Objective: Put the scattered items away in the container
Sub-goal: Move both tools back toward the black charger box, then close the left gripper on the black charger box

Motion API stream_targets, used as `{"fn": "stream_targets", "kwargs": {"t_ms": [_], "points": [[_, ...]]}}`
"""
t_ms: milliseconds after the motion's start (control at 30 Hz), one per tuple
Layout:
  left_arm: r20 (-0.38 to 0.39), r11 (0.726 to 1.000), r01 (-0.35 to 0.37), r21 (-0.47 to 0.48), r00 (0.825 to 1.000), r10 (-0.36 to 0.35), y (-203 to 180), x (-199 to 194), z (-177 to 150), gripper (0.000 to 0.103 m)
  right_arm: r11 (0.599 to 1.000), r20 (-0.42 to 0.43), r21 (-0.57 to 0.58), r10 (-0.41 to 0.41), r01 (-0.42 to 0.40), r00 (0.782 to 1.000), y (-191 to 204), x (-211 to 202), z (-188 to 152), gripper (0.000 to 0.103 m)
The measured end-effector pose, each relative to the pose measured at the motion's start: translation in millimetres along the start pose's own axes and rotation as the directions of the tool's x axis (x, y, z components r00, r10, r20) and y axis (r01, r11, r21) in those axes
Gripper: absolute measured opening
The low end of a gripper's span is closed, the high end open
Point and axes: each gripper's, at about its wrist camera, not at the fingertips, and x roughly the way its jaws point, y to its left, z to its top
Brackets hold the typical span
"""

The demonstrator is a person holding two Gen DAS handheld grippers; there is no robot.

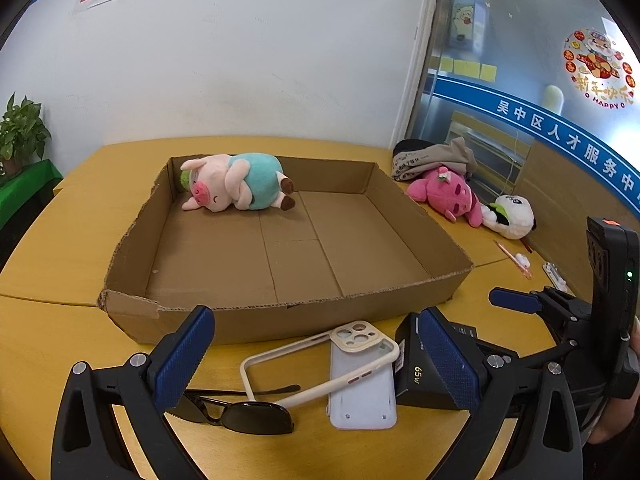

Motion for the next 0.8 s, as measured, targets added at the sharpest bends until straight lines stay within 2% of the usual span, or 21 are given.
{"fn": "stream_targets", "kwargs": {"t_ms": [300, 467, 533, 600, 700, 733, 800], "points": [[-0.145, 0.991, 0.086, 0.099, 0.987, -0.071, -27, 28, -32, 0.103, 0.998, -0.065, 0.059, 0.016, -0.012, 0.998, -27, 15, -18, 0.096], [-0.182, 0.985, 0.151, 0.081, 0.974, -0.134, -37, 39, -40, 0.103, 0.998, -0.083, 0.052, 0.038, -0.033, 0.996, -36, 16, -27, 0.096], [-0.191, 0.98, 0.185, 0.067, 0.967, -0.17, -39, 42, -40, 0.103, 0.997, -0.088, 0.03, 0.073, -0.071, 0.993, -41, 17, -32, 0.096], [-0.207, 0.967, 0.253, 0.028, 0.948, -0.242, -39, 47, -41, 0.103, 0.99, -0.07, -0.047, 0.128, -0.132, 0.989, -40, 14, -38, 0.096], [-0.242, 0.923, 0.377, -0.078, 0.891, -0.384, -37, 56, -45, 0.103, 0.96, -0.074, -0.203, 0.18, -0.192, 0.981, -32, 9, -48, 0.096], [-0.245, 0.915, 0.394, -0.088, 0.881, -0.404, -38, 58, -47, 0.103, 0.945, -0.086, -0.249, 0.196, -0.212, 0.977, -29, 9, -52, 0.096], [-0.246, 0.911, 0.404, -0.083, 0.877, -0.412, -42, 60, -48, 0.103, 0.929, -0.106, -0.303, 0.189, -0.212, 0.976, -29, 14, -57, 0.096]]}}
